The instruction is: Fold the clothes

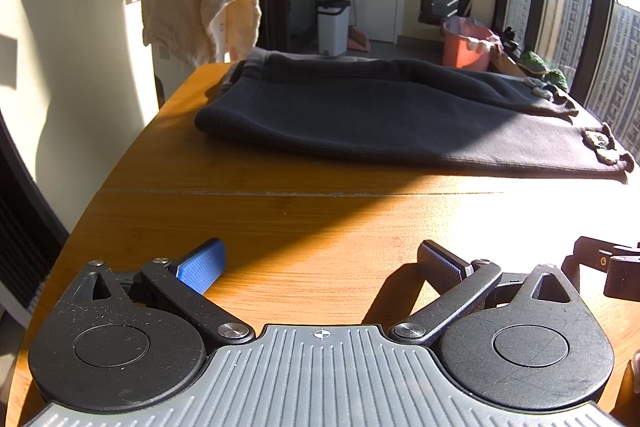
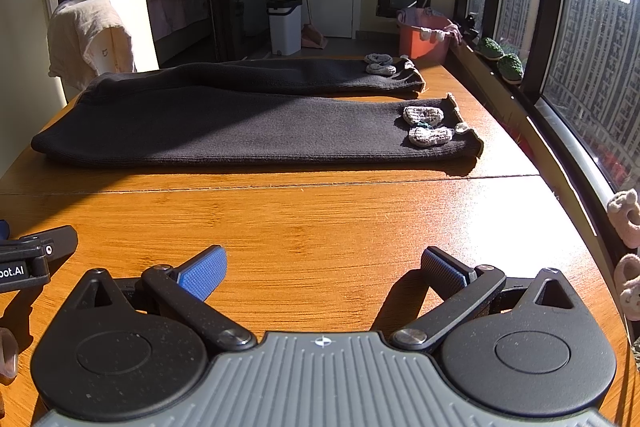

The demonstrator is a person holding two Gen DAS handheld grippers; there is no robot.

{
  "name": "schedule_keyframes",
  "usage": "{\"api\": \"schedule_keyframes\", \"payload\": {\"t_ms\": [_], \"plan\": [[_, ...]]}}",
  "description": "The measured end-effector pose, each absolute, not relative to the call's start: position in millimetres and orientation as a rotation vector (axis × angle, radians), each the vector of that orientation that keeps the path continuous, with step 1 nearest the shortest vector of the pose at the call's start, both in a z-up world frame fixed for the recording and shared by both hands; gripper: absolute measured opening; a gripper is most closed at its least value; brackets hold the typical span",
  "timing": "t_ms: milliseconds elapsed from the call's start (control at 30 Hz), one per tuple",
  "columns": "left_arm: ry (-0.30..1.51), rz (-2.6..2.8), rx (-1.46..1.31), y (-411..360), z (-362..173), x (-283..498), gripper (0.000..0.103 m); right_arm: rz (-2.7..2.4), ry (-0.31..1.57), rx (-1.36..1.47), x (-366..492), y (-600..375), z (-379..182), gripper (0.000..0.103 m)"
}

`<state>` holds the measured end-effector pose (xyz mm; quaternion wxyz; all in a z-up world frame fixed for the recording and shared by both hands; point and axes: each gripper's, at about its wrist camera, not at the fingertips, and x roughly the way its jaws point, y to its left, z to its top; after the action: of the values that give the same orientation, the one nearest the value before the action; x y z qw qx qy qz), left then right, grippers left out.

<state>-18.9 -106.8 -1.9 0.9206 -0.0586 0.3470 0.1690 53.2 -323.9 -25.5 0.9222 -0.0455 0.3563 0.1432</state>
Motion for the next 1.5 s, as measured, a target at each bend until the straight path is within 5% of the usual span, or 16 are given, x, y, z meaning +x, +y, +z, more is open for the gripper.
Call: {"api": "schedule_keyframes", "payload": {"t_ms": [300, 533, 800, 933, 1300, 1500], "plan": [[0.762, 0.163, -0.056, -106, 5, -4, 0.103, 0.368, 0.728, -0.124, 55, -325, -25, 0.103], [0.610, 0.054, -0.123, -84, 51, 50, 0.103, 0.540, 0.731, -0.093, 80, -338, -15, 0.103], [0.819, 0.088, -0.156, -39, 11, 118, 0.103, 0.564, 0.671, -0.024, 166, -327, 19, 0.103], [0.792, 0.100, -0.096, -42, 1, 100, 0.103, 0.569, 0.798, -0.020, 188, -317, -9, 0.103], [0.769, -0.067, -0.199, -40, 16, 13, 0.103, 0.595, 0.757, -0.112, 105, -346, -17, 0.103], [0.668, 0.067, -0.360, 21, 42, 50, 0.103, 0.576, 0.769, -0.190, 102, -333, -17, 0.103]]}}
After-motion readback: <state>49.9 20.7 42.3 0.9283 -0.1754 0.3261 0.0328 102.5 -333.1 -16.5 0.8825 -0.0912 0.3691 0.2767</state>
